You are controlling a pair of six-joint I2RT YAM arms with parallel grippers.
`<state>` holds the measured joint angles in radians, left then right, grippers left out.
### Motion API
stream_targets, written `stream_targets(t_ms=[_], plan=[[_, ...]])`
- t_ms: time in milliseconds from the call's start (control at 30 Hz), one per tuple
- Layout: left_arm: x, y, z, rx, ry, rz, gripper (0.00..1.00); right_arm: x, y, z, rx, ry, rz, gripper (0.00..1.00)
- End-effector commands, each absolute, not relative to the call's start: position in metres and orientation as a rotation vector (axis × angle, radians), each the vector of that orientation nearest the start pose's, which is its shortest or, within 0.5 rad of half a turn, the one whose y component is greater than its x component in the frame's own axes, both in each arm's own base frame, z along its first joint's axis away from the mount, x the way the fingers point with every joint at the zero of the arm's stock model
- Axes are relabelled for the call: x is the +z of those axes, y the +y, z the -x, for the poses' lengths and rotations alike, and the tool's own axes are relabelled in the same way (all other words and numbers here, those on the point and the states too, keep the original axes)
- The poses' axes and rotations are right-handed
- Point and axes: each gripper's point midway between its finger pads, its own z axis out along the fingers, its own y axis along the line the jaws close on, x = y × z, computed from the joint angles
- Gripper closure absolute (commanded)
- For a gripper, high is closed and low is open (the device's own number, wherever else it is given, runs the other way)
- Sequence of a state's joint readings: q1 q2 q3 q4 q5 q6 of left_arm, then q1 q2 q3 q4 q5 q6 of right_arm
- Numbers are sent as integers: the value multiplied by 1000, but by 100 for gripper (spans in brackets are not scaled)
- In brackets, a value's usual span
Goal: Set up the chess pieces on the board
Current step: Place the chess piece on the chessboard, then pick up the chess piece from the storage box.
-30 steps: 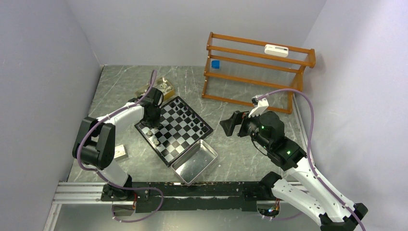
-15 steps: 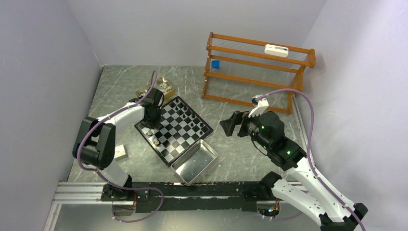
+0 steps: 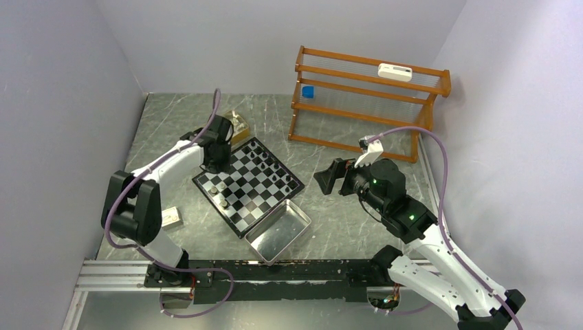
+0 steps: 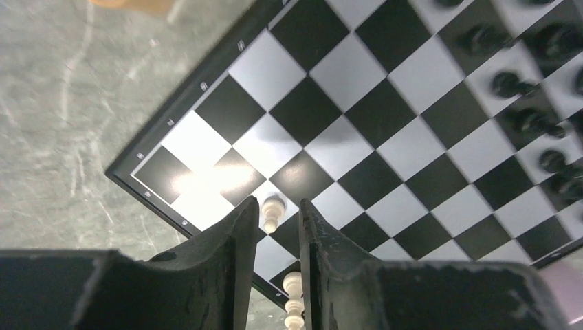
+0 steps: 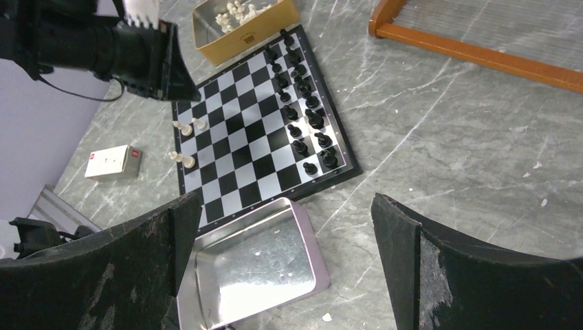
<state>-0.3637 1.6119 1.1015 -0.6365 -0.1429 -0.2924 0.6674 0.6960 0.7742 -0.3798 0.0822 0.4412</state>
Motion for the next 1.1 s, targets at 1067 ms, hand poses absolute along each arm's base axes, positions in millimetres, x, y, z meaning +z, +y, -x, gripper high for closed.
stream_targets(t_ms=[1067], plan=[[98, -58, -550, 24, 2319, 227, 70, 268, 185, -235, 658, 1937, 136, 0]])
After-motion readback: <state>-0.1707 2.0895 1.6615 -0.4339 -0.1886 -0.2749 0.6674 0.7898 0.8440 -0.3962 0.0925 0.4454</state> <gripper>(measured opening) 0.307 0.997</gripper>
